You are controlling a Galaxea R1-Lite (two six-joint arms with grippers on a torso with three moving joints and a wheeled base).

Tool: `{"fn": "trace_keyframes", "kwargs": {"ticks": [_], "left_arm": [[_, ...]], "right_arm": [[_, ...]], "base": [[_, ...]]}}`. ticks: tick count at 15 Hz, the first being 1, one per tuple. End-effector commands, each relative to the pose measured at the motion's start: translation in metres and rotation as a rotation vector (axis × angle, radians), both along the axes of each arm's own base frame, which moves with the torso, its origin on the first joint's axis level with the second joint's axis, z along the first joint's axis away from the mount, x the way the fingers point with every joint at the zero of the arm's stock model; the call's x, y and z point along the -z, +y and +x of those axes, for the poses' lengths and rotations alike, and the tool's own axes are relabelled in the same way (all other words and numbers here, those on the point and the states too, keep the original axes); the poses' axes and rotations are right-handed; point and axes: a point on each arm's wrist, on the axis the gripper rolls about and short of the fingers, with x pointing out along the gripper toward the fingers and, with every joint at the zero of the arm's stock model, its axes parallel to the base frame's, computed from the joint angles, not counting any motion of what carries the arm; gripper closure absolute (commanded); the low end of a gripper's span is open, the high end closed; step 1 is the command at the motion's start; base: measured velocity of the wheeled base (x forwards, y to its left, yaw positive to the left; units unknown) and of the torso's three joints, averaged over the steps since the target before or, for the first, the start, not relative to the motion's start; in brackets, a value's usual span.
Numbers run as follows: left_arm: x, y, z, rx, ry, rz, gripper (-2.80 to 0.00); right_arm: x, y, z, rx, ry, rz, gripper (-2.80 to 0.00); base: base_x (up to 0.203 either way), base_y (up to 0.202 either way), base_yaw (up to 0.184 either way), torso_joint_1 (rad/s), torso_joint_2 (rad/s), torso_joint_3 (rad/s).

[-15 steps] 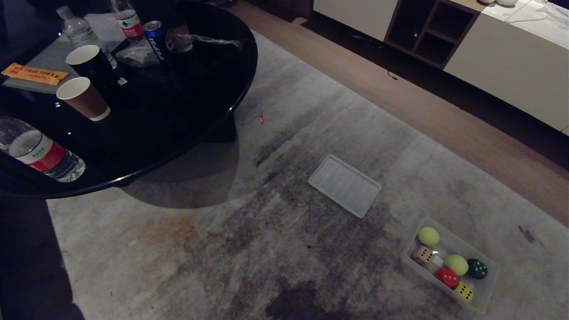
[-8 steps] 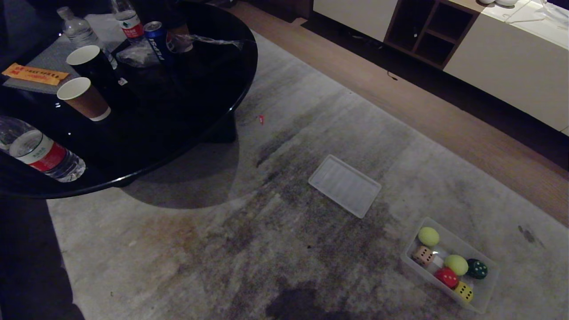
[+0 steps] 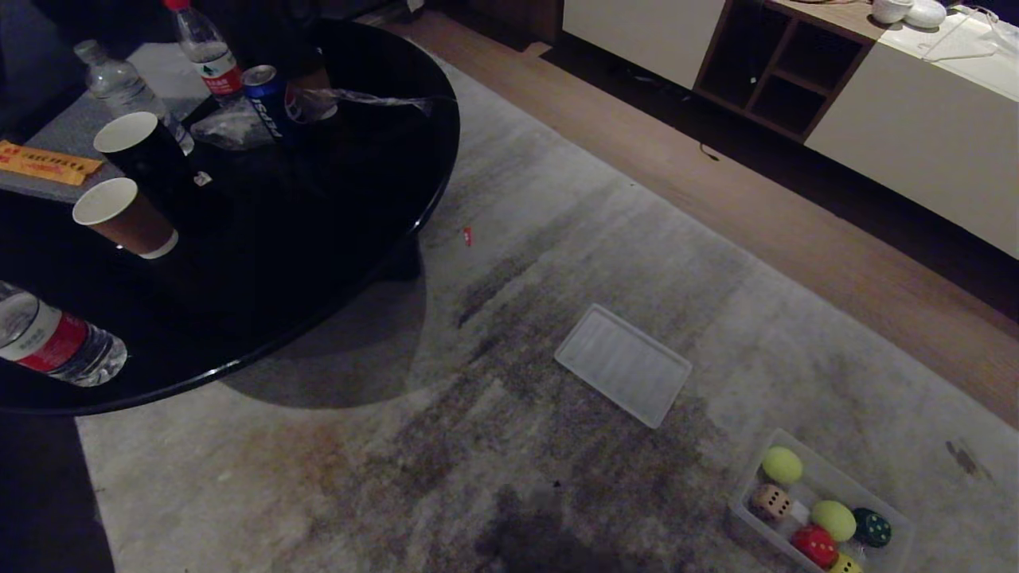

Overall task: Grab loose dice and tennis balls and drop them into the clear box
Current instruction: Close the lid

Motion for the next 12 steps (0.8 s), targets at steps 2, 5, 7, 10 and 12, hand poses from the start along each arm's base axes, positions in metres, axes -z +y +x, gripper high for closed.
{"fn": "trace_keyframes", "kwargs": {"ticks": [2, 5, 7, 10, 12], "left_arm": [[0.0004, 0.0000, 0.0002, 0.003, 0.003, 0.005, 0.00], [0.0004, 0.0000, 0.0002, -0.001, 0.003, -0.001, 0.00], [0.0005, 0.0001, 0.0002, -0.001, 0.005, -0.001, 0.00], [0.0004, 0.0000, 0.0002, -0.003, 0.003, -0.005, 0.00], [0.0005, 0.0002, 0.0002, -0.006, 0.004, -0.013, 0.00]], "right_arm": [[-0.0001, 0.0000, 0.0001, 0.000, 0.002, 0.000, 0.00], [-0.0001, 0.0000, 0.0001, 0.000, 0.001, 0.000, 0.00], [0.0000, 0.0000, 0.0001, 0.000, 0.003, 0.000, 0.00], [-0.0001, 0.0000, 0.0001, 0.000, 0.001, 0.000, 0.00], [0.0000, 0.0000, 0.0001, 0.000, 0.003, 0.000, 0.00]], "base": [[0.186, 0.000, 0.001, 0.003, 0.00, 0.000], [0.124, 0.000, 0.001, 0.002, 0.00, 0.000], [0.000, 0.000, 0.000, 0.000, 0.00, 0.000], [0.000, 0.000, 0.000, 0.000, 0.00, 0.000], [0.000, 0.000, 0.000, 0.002, 0.00, -0.067]]}}
